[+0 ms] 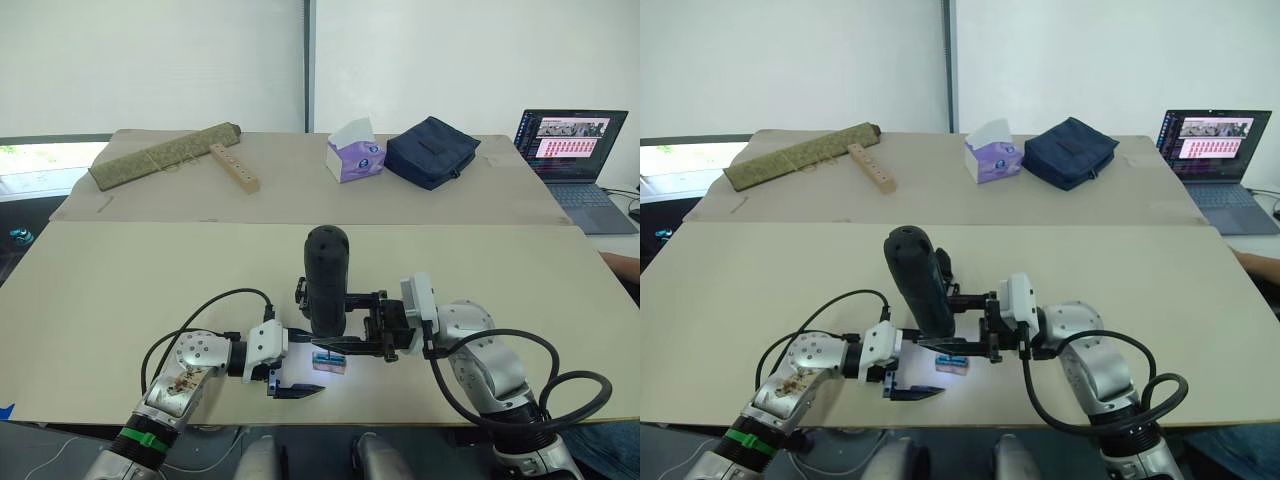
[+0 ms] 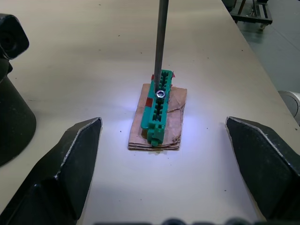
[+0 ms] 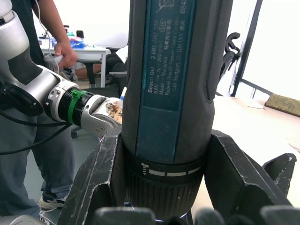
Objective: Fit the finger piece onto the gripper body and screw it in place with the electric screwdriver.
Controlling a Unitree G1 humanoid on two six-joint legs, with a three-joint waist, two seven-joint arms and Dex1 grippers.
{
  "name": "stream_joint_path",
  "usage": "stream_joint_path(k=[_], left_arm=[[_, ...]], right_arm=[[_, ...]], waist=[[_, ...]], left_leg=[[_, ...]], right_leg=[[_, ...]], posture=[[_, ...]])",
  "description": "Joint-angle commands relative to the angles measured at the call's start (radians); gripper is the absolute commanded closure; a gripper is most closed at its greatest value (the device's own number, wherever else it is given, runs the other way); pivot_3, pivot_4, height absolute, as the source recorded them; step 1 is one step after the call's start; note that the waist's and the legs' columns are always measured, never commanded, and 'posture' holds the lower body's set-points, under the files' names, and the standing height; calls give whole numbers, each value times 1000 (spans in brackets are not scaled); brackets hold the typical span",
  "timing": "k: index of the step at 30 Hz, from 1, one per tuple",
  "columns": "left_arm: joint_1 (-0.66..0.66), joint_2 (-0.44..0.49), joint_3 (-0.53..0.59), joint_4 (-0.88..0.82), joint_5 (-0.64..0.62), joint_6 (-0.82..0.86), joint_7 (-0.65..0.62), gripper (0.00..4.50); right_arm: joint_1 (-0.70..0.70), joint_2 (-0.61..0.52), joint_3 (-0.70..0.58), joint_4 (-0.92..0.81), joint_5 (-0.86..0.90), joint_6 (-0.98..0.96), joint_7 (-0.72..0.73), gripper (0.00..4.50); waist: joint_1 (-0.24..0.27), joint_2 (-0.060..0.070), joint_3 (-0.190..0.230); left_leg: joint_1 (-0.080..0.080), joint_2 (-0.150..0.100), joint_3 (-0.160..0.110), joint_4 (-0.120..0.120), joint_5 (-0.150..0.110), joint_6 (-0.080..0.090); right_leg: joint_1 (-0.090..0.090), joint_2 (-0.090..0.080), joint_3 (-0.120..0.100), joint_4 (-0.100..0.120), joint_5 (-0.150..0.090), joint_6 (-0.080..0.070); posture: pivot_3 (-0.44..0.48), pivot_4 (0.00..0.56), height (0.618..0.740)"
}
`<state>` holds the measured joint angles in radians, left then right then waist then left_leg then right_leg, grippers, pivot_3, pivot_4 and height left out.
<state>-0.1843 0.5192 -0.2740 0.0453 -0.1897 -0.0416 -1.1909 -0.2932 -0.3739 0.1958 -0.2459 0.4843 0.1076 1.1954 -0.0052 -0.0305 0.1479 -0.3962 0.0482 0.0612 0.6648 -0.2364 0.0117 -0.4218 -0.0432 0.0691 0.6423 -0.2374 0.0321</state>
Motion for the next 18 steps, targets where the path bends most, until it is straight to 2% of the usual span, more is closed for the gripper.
stream_joint_path(k=[1,18], left_arm=[[13,0,-21,41,23,17,12,25],[14,1,-25,35,21,26,8,25]], right_arm=[[-19,4,-5,-32,21,-22,2,2578],[-25,4,-5,-24,5,-28,-9,2578]], waist=[[0,0,0],[0,0,0]], left_leg=[[0,0,0,0,0,0],[0,0,0,0,0,0]], right_leg=[[0,0,0,0,0,0],[0,0,0,0,0,0]], posture=[[0,150,740],[0,150,740]])
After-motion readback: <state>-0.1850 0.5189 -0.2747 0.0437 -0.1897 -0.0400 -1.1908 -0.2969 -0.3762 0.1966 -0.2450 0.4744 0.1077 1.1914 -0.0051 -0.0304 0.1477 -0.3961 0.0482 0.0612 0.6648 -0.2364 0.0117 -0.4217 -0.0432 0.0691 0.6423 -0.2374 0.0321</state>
